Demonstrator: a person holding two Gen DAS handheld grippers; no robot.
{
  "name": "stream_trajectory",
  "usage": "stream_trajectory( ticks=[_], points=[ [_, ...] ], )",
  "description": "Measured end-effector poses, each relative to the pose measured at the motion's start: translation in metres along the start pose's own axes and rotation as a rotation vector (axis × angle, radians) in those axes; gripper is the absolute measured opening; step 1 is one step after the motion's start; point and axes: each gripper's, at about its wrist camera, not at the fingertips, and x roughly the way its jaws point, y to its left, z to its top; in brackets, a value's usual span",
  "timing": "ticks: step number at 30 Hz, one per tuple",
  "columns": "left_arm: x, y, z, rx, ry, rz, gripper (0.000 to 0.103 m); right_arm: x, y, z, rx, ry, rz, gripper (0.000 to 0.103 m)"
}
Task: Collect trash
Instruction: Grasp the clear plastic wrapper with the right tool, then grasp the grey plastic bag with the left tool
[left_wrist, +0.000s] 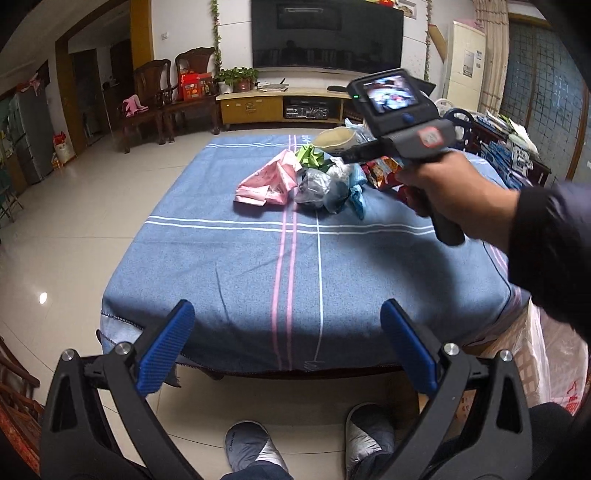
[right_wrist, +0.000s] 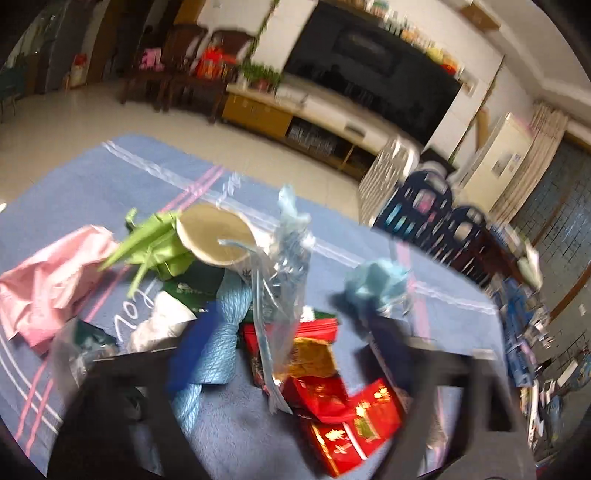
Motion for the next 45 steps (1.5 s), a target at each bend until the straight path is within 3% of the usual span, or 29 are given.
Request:
stream_trajectory(
  ticks=[1, 4, 9, 13, 17, 20, 23, 28, 31, 36, 37, 39, 40, 42, 45],
  points=[
    [0.001, -0.002, -0.001, 0.010, 0.002, 0.000, 0.100, 0.006, -0.007, -0.002, 0.042, 0.053, 0.046, 0.016],
    [0.002, -0.008, -0.001, 0.032, 0.010, -0.003, 0.100, -0.024, -0.030, -0.017, 0.200, -0.021, 0.109, 0.015],
    [0.003, -0.018, -0.004, 0.068, 0.018, -0.007, 0.100, -0.139, -0.071, -0.087, 0.481, -0.210, 0.218, 0.014],
    [0.002, -0.031, -0.008, 0.125, 0.022, -0.016, 0.100, -0.192, -0.090, -0.148, 0.666, -0.225, 0.321, 0.015],
    [0.015, -0.033, 0.000, 0.092, 0.066, -0.116, 0.100, -0.205, -0.088, -0.153, 0.622, -0.234, 0.340, 0.015],
    [0.042, -0.034, 0.025, 0.060, 0.110, -0.153, 0.100, -0.199, -0.096, -0.154, 0.671, -0.220, 0.351, 0.015],
    [0.070, -0.039, 0.056, 0.082, 0.074, -0.118, 0.100, -0.192, -0.094, -0.155, 0.682, -0.195, 0.365, 0.015],
    [0.138, -0.046, 0.098, 0.113, 0.097, -0.141, 0.100, -0.184, -0.092, -0.157, 0.703, -0.164, 0.375, 0.015],
    [0.184, -0.044, 0.115, 0.117, 0.152, -0.112, 0.100, -0.181, -0.091, -0.157, 0.705, -0.157, 0.386, 0.015],
    [0.230, -0.040, 0.127, 0.110, 0.225, -0.151, 0.099, -0.179, -0.091, -0.154, 0.706, -0.151, 0.401, 0.015],
    [0.235, -0.041, 0.125, 0.119, 0.231, -0.149, 0.098, -0.178, -0.090, -0.153, 0.704, -0.150, 0.404, 0.015],
    [0.237, -0.044, 0.124, 0.157, 0.209, -0.124, 0.077, -0.179, -0.089, -0.153, 0.699, -0.150, 0.404, 0.015],
    [0.234, -0.044, 0.123, 0.162, 0.194, -0.123, 0.072, -0.179, -0.088, -0.153, 0.697, -0.149, 0.405, 0.015],
    [0.224, -0.037, 0.123, 0.111, 0.188, -0.170, 0.060, -0.178, -0.089, -0.152, 0.695, -0.148, 0.406, 0.015],
    [0.191, -0.026, 0.118, 0.068, 0.146, -0.200, 0.058, -0.178, -0.088, -0.153, 0.694, -0.145, 0.403, 0.015]
  ],
)
